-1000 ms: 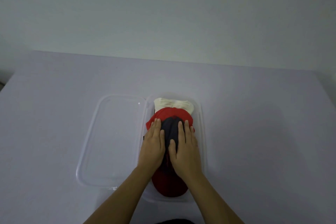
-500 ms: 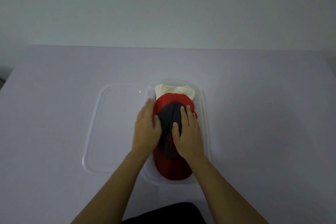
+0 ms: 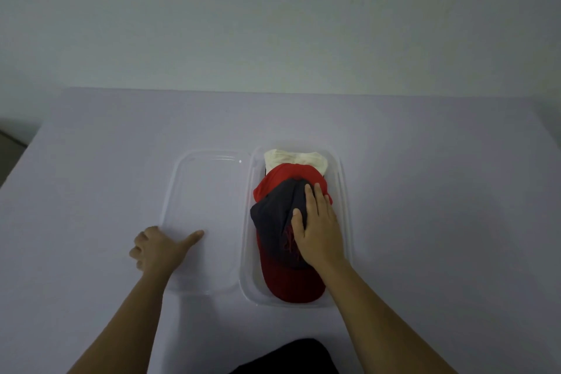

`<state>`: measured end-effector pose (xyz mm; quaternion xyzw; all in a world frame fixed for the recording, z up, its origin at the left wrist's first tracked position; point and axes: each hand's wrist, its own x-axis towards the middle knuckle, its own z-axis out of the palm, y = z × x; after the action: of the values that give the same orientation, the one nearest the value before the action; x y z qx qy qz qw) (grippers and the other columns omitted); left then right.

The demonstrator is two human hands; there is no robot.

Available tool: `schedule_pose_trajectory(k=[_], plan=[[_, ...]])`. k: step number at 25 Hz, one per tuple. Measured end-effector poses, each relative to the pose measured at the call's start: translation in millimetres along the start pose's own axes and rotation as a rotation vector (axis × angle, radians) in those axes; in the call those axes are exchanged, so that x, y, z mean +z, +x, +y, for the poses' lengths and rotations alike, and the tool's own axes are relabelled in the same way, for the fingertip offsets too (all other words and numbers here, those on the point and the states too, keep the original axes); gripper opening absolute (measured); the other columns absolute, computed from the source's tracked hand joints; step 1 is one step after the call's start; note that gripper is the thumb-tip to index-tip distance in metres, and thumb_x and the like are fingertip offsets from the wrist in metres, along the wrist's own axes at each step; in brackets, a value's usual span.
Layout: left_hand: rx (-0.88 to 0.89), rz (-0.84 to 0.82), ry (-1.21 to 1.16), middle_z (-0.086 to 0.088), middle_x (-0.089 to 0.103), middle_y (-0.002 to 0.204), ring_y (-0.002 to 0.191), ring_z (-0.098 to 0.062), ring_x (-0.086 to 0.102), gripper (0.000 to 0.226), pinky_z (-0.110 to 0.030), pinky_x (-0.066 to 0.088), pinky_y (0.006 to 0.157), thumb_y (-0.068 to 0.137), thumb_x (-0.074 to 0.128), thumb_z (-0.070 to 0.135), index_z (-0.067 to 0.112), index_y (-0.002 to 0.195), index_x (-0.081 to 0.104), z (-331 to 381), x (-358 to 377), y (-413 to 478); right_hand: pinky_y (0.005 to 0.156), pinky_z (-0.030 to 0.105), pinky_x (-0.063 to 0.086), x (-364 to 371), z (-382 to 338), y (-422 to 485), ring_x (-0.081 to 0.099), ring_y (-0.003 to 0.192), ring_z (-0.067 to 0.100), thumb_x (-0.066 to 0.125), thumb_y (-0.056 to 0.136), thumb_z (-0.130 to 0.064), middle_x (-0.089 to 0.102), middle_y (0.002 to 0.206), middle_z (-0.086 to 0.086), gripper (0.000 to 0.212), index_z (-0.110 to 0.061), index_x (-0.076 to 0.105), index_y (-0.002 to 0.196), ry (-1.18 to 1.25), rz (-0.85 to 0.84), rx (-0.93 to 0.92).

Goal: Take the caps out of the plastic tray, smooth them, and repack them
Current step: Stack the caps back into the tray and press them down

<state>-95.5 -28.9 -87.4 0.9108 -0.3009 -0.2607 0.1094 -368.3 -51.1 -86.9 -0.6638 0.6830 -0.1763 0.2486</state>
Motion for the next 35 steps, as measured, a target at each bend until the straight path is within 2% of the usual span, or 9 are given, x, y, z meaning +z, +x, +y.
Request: schedule_pose_trajectory(k=[7,12,14,18,20,22,25,29,35], plan=[[0.199,0.070,-0.346,-0.016,0.068,0.103,0.088,-0.036,0.063,0.052,-0.051,0.051,0.085,0.070,0.080,0.033,0.011,0.100,0.044,23.8,-77.4,-18.4,0.119,0.038,0.009,-25.9,-9.4,-2.6,0.003,0.146,0.020,0.035,0.096,-0.043,0.005,0.159,0.001,0.062,-0.021,0.009,0.149,0.092,-0.075,-0.031],[0.618,0.356,-0.187,-0.002,0.068,0.110,0.097,-0.037,0.062,0.056,-0.048,0.041,0.092,0.083,0.067,0.027,0.026,0.132,0.040,81.8,-148.5,-77.9,0.115,0.024,0.014,-61.6,-47.8,-8.3,0.011,0.143,0.007,0.039,0.097,-0.038,0.013,0.156,-0.009,0.061,-0.021,0.012,0.149,0.369,-0.051,-0.043],[0.671,0.257,-0.364,0.005,0.066,0.106,0.090,-0.031,0.064,0.064,-0.047,0.049,0.088,0.082,0.066,0.030,0.040,0.137,0.035,99.1,-154.2,-95.9,0.106,0.015,0.022,-81.3,-71.8,-8.1,0.025,0.133,0.000,0.038,0.097,-0.040,0.026,0.144,-0.018,0.058,-0.025,0.015,0.148,0.607,-0.092,0.042],[0.528,-0.165,-0.699,0.000,0.065,0.105,0.076,-0.017,0.062,0.064,-0.029,0.051,0.060,0.085,0.062,0.015,0.038,0.139,0.036,105.6,-93.6,-113.2,0.096,0.033,0.048,-113.8,-69.5,-19.1,0.060,0.111,0.016,0.048,0.085,-0.054,0.048,0.135,-0.007,0.066,-0.031,0.023,0.143,0.994,-0.034,0.221],[0.490,-0.198,-0.616,0.000,0.064,0.107,0.080,-0.016,0.064,0.053,-0.023,0.050,0.065,0.087,0.061,0.022,0.028,0.135,0.039,95.9,-53.1,-119.9,0.098,0.034,0.043,-111.7,-50.6,-34.1,0.052,0.122,0.021,0.049,0.089,-0.049,0.045,0.137,-0.009,0.060,-0.030,0.028,0.142,0.808,0.018,0.313],[0.448,-0.241,-0.529,0.000,0.057,0.121,0.102,-0.020,0.062,0.052,-0.020,0.048,0.077,0.087,0.060,0.034,0.021,0.132,0.037,81.6,-19.9,-120.3,0.101,0.030,0.034,-93.1,-30.9,-50.0,0.040,0.132,0.021,0.048,0.092,-0.041,0.040,0.142,-0.007,0.057,-0.028,0.027,0.144,0.679,0.032,0.421],[0.410,-0.311,-0.463,-0.003,0.037,0.148,0.132,-0.024,0.041,0.065,-0.035,0.039,0.101,0.089,0.055,0.038,0.017,0.143,0.025,70.6,11.6,-114.2,0.108,0.029,0.026,-67.4,-13.0,-61.5,0.031,0.138,0.018,0.048,0.093,-0.037,0.029,0.153,-0.002,0.059,-0.026,0.023,0.146,0.631,0.009,0.484],[0.562,-0.318,-0.455,0.006,0.021,0.154,0.137,-0.011,0.024,0.060,-0.038,0.026,0.111,0.096,0.043,0.032,0.031,0.146,0.011,69.9,25.2,-112.2,0.109,0.033,0.028,-61.1,-3.5,-53.4,0.030,0.139,0.021,0.042,0.096,-0.036,0.025,0.154,-0.005,0.058,-0.035,0.014,0.147,0.611,-0.023,0.440],[0.610,-0.277,-0.291,-0.002,0.019,0.157,0.143,-0.024,0.022,0.056,-0.040,0.024,0.113,0.098,0.037,0.034,0.025,0.148,0.014,74.2,33.2,-103.0,0.108,0.038,0.032,-58.0,-3.1,-44.3,0.036,0.136,0.027,0.038,0.096,-0.043,0.030,0.153,-0.002,0.057,-0.039,0.012,0.146,0.595,-0.023,0.466]])
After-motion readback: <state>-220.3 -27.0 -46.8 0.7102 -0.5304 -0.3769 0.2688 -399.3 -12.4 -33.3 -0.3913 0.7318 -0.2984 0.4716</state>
